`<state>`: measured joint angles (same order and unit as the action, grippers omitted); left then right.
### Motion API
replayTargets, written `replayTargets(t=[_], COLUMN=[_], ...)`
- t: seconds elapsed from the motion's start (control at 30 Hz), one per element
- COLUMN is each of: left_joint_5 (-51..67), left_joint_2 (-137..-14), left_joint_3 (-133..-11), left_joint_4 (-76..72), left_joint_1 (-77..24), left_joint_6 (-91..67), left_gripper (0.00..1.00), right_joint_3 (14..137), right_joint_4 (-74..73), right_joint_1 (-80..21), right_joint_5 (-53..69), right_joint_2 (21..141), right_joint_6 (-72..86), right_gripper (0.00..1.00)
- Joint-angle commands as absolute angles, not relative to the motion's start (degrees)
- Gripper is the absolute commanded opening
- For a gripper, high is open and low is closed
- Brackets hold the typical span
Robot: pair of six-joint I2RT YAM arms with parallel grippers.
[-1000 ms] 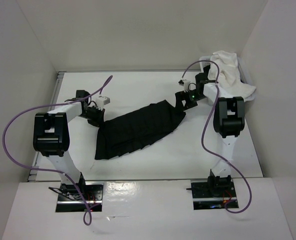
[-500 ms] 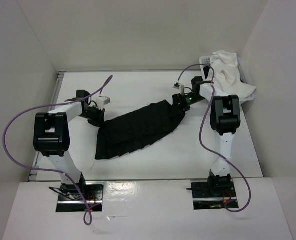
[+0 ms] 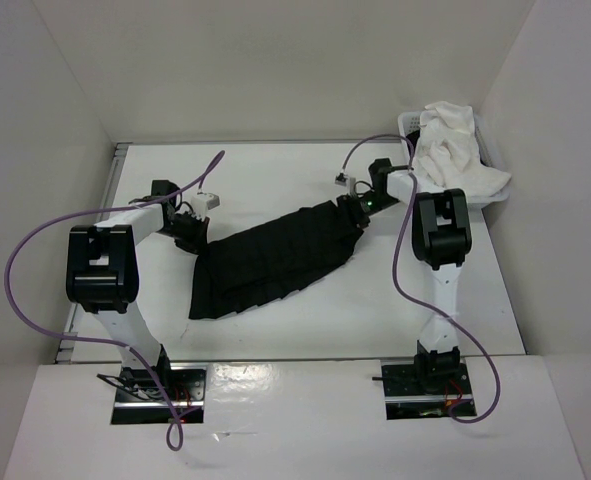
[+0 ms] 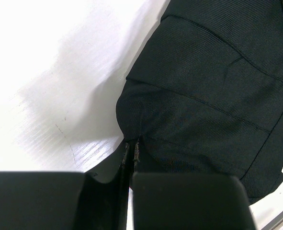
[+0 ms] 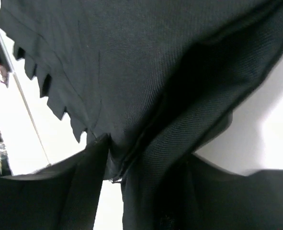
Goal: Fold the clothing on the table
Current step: Fold the skirt
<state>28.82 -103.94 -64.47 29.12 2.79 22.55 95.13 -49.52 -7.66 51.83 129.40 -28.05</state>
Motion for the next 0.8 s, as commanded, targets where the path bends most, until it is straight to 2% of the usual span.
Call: replayTargets(t=[0.0, 0.1, 0.17, 0.3, 0.6, 0.77], left_joint_5=[30.8, 30.8, 30.8, 32.8, 45.3, 49.8], left_joint_2=[-103.1, -103.7, -103.7, -106.4, -116.2, -119.4], left_joint_3=[-64.0, -64.0, -64.0, -64.5, -70.4, -70.4], left_joint_4=[28.9, 28.9, 28.9, 29.8, 38.2, 39.7], left_joint_1=[3.1, 3.1, 3.1, 3.1, 6.2, 6.8], left_joint_6=[24.0, 24.0, 24.0, 24.0, 30.1, 34.2], left_gripper=[0.00, 0.00, 0.00, 0.00, 0.00, 0.00], right_joint_3=[94.0, 94.0, 94.0, 94.5, 94.0, 93.4], right_joint_4=[-49.3, -48.8, -48.8, -48.8, -46.5, -42.0], right_joint_1=[-8.6, -8.6, -9.1, -9.7, -9.7, -11.2], right_joint_5=[47.9, 47.9, 47.9, 47.1, 41.3, 30.1], right_joint_2=[131.8, 131.8, 132.4, 132.4, 125.8, 118.5], right_joint_6=[-28.2, -27.7, -27.7, -27.7, -26.0, -21.4], right_gripper=[0.47, 0.30, 0.24, 0.00, 0.00, 0.00])
